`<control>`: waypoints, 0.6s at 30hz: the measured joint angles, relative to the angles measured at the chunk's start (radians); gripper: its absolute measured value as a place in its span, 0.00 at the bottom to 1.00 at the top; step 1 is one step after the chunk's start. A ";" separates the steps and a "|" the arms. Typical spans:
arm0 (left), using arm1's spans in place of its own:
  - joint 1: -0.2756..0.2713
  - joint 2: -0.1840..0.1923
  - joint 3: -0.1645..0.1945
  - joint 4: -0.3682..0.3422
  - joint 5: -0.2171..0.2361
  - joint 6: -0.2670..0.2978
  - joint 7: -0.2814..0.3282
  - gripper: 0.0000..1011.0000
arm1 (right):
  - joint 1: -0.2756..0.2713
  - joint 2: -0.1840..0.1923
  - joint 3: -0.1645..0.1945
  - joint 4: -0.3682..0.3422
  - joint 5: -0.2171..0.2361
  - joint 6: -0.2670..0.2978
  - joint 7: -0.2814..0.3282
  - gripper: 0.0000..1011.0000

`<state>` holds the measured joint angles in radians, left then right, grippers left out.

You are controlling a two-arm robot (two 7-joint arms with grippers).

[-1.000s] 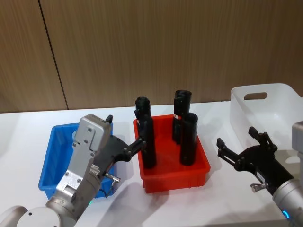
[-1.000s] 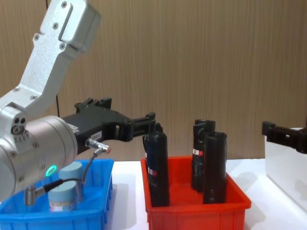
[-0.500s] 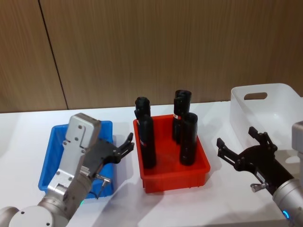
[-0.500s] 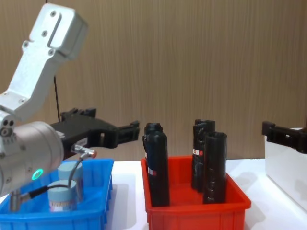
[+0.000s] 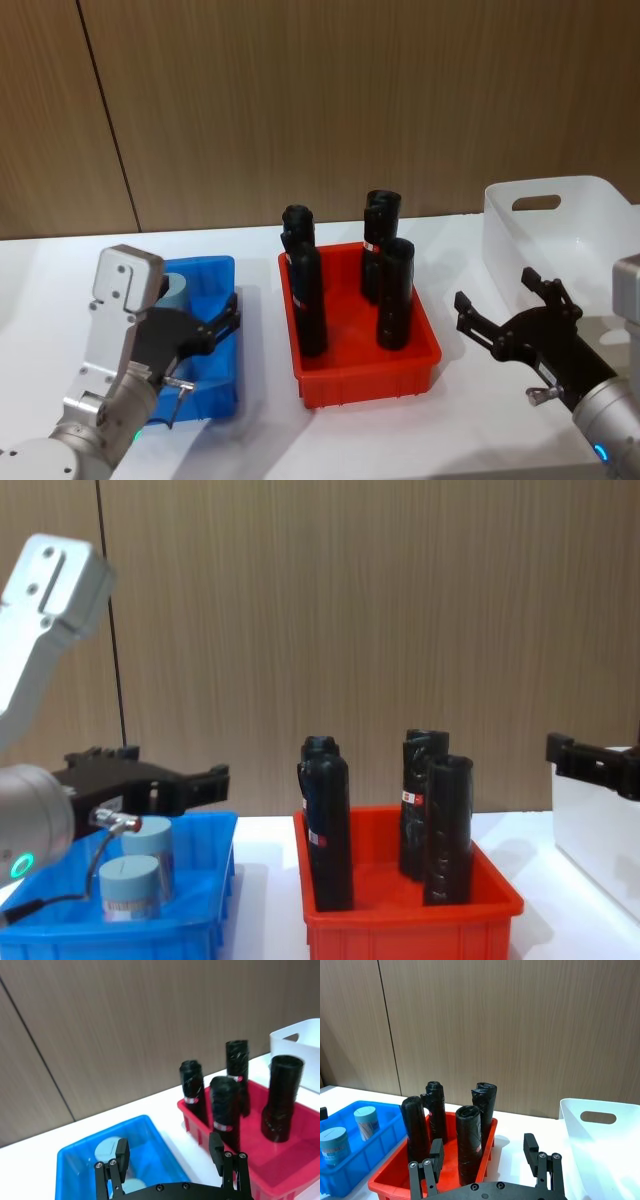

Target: Pick the cotton swabs from the blue box and place them into the white box.

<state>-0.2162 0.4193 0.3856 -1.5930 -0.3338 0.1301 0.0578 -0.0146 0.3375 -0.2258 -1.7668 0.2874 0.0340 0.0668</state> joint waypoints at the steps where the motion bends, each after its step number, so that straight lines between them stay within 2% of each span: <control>1: 0.000 0.001 -0.002 0.003 -0.004 0.002 0.000 0.99 | 0.000 0.000 0.000 0.000 0.000 0.000 0.000 0.99; 10: -0.011 0.005 -0.026 0.058 -0.051 0.024 -0.009 0.99 | 0.000 0.000 0.000 0.000 0.000 0.000 0.000 0.99; 18: -0.029 0.004 -0.043 0.117 -0.082 0.033 -0.043 0.99 | 0.000 0.000 0.000 0.000 0.000 0.000 0.000 0.99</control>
<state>-0.2450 0.4230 0.3424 -1.4756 -0.4161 0.1628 0.0147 -0.0147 0.3375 -0.2258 -1.7668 0.2874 0.0340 0.0667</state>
